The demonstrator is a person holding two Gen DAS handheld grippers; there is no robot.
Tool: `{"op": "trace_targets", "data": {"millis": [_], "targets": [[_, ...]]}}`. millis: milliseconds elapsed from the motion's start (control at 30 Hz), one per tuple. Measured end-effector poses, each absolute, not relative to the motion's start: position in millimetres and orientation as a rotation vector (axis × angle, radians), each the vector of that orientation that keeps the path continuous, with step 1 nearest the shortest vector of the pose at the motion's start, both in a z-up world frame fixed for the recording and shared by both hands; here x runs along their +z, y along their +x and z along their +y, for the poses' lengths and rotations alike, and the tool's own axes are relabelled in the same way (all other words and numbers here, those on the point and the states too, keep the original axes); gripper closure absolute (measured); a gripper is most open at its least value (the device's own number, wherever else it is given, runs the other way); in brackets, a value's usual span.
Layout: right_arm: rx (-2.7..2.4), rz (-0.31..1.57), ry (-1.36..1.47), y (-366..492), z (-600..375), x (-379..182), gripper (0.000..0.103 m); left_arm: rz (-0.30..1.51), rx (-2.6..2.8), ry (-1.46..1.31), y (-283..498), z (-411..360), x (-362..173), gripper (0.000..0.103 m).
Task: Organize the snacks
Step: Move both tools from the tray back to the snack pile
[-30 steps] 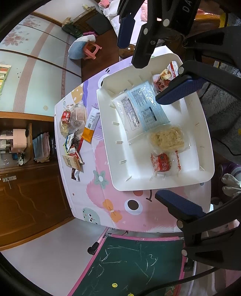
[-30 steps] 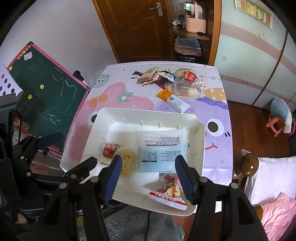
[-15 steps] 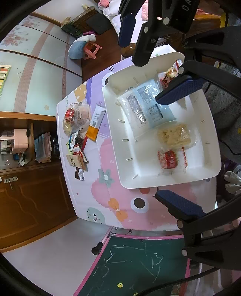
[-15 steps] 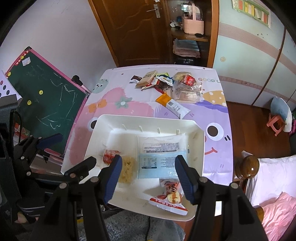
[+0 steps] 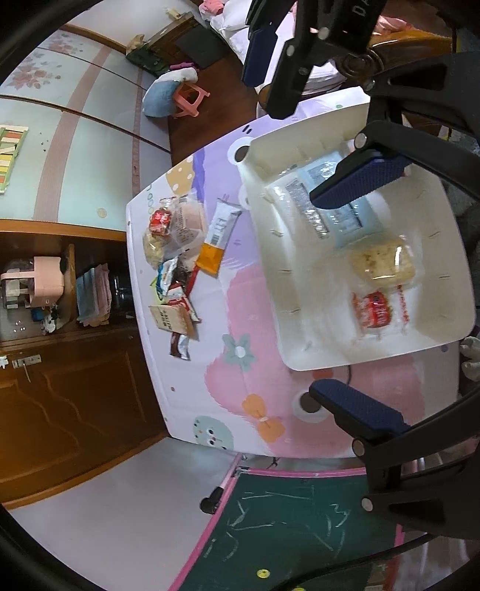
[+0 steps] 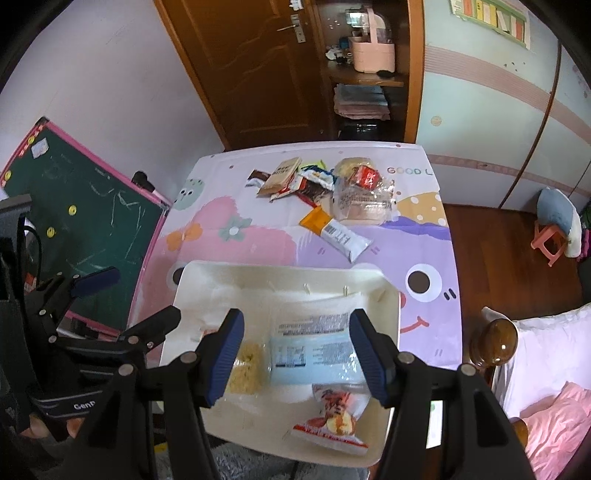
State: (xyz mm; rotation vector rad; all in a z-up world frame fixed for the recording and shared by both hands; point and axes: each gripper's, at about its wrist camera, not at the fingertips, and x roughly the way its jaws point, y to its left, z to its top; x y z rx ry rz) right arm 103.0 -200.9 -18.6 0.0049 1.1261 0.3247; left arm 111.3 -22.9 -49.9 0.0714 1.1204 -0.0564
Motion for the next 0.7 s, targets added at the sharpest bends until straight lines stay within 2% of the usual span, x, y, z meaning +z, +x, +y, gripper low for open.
{"op": "trace_targets", "data": {"millis": [400,700], "targets": [[0.212,0.978,-0.043,196,-231,0,0.043,1.126,-0.130,0.083,213,-62,-68,0.010],[0.196,0.979,0.035,283,-265,-35,0.043,1.308,-0.049,-0.058,303,-92,-155,0.010]]}}
